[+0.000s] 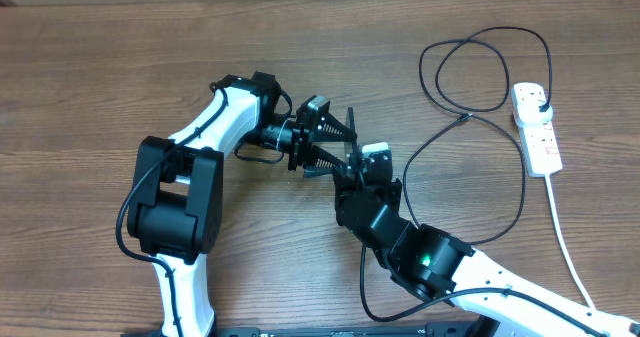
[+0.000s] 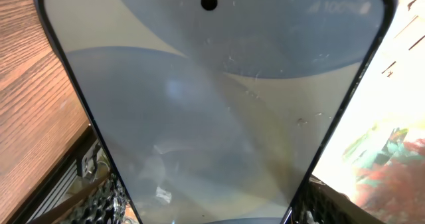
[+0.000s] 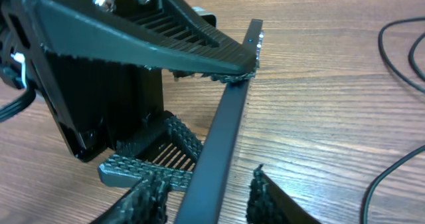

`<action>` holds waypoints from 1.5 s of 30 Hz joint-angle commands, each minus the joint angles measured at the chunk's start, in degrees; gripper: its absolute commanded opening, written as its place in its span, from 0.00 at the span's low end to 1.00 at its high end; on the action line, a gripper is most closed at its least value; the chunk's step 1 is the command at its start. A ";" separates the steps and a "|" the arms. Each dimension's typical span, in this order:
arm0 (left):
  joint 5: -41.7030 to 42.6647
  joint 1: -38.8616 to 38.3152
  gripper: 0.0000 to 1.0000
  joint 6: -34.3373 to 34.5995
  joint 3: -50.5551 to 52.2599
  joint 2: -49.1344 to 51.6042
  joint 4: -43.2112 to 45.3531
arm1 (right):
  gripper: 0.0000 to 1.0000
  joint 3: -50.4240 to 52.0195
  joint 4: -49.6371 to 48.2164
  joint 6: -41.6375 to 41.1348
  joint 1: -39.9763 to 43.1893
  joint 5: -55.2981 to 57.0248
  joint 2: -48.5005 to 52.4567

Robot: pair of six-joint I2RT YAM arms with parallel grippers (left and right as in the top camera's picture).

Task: Plug charger to phone and switch on socket
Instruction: 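Close the right gripper on the phone's lower edge below the left gripper, then open the left gripper and pull it back, leaving phone in right gripper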

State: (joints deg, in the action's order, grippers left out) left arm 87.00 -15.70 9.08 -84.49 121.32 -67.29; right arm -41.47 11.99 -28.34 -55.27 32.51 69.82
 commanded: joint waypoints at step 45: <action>-1.73 4.92 1.00 -5.16 -1.51 0.20 -3.69 | 0.04 -1.73 0.98 -0.76 -0.15 1.09 -0.39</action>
State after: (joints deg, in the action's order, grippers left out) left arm 86.13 -13.39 9.02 -84.75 121.32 -67.53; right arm -41.47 12.05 -28.51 -55.33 32.80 69.93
